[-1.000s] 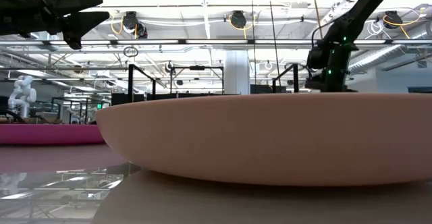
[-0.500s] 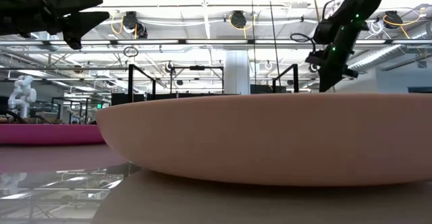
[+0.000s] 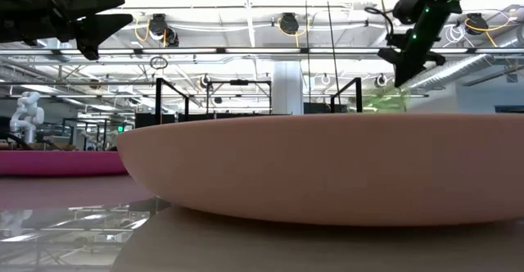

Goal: Place and stack plates onto a shelf
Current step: Put the green plate on the shelf

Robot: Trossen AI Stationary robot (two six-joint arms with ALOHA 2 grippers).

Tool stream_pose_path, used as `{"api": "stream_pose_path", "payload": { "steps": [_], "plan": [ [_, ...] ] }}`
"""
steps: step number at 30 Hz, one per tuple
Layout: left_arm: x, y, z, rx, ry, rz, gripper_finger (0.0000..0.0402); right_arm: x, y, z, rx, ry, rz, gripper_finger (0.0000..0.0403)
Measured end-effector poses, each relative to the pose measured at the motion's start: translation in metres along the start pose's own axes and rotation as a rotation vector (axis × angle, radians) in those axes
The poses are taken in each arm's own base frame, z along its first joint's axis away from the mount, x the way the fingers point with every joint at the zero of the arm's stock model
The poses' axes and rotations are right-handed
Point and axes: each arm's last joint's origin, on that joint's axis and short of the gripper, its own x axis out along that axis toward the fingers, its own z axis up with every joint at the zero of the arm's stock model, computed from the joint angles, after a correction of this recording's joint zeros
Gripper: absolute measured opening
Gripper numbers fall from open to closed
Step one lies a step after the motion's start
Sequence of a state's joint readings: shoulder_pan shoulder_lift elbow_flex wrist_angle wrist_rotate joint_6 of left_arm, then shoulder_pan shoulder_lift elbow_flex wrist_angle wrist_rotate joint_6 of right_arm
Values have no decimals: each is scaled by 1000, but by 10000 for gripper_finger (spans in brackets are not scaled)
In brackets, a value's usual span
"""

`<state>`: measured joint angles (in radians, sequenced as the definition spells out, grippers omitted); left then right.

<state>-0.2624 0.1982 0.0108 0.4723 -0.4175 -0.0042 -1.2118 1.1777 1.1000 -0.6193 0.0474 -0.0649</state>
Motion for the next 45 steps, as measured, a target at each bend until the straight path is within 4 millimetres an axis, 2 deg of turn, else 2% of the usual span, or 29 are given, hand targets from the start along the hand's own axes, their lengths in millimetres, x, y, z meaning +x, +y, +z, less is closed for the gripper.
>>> {"api": "stream_pose_path", "payload": {
  "steps": [5, 10, 16, 22, 27, 32, 39, 45],
  "plan": [
    [0, 0, 0, 0, 0, 0, 202, -10, 0, 5, 18, -86, -3, 0],
    [0, 0, 0, 0, 0, 0, 202, -29, 0, 12, 38, -217, 38, 0],
    [0, 0, 0, 0, 0, 0, 202, -53, 5, 20, 101, -386, 276, 0],
    [0, 0, 0, 0, 0, 0, 202, -58, 19, 27, 149, -414, 541, 0],
    [0, 0, 0, 0, -1, 0, 202, -49, 42, 28, 113, -362, 639, 0],
    [0, 0, 0, 0, 0, 0, 202, -32, 69, 31, 65, -312, 719, 0],
    [0, 0, 0, 0, -1, 0, 202, 2, 106, 37, 13, -294, 799, 0],
    [0, 0, 0, 0, 0, 0, 202, 30, 129, 41, -59, -189, 803, 0]
  ]
}}
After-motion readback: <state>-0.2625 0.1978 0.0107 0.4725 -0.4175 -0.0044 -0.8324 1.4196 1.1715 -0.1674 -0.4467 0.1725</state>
